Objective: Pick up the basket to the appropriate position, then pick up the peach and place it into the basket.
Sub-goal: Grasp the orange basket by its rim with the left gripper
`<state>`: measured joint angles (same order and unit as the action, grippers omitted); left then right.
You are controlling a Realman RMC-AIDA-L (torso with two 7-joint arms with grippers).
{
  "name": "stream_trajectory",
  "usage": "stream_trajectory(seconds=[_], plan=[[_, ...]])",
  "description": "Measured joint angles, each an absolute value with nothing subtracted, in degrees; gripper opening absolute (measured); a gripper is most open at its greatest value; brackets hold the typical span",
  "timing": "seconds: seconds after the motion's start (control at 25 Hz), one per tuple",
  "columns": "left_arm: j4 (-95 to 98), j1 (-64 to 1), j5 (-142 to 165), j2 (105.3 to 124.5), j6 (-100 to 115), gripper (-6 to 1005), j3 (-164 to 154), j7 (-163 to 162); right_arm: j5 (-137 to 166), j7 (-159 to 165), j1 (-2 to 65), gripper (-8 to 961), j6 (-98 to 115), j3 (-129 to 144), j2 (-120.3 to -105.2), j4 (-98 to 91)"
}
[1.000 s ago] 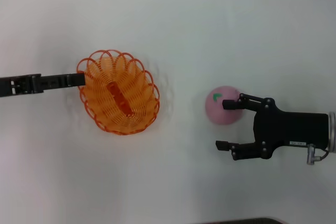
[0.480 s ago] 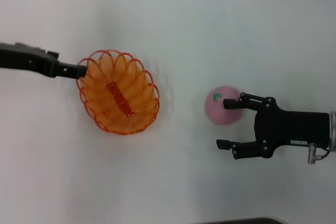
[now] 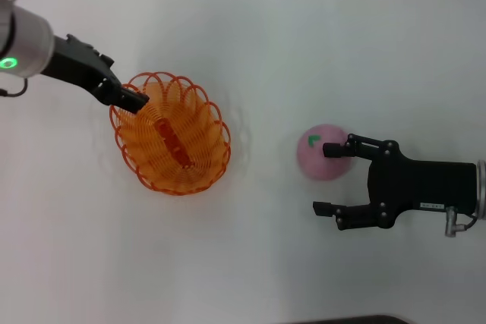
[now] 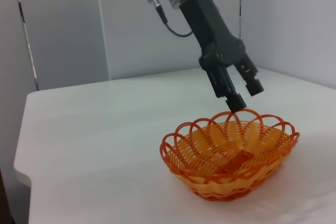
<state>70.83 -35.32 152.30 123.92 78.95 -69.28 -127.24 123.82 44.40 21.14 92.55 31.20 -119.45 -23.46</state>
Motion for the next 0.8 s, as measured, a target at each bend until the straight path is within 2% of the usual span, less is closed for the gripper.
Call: stream_trajectory(seconds=[0.8], plan=[[58.57, -42.47, 155.0, 123.36, 72.29, 826, -72.82, -124.3, 123.74, 44.38, 21.18, 941, 92.49, 31.2, -119.44, -23.46]])
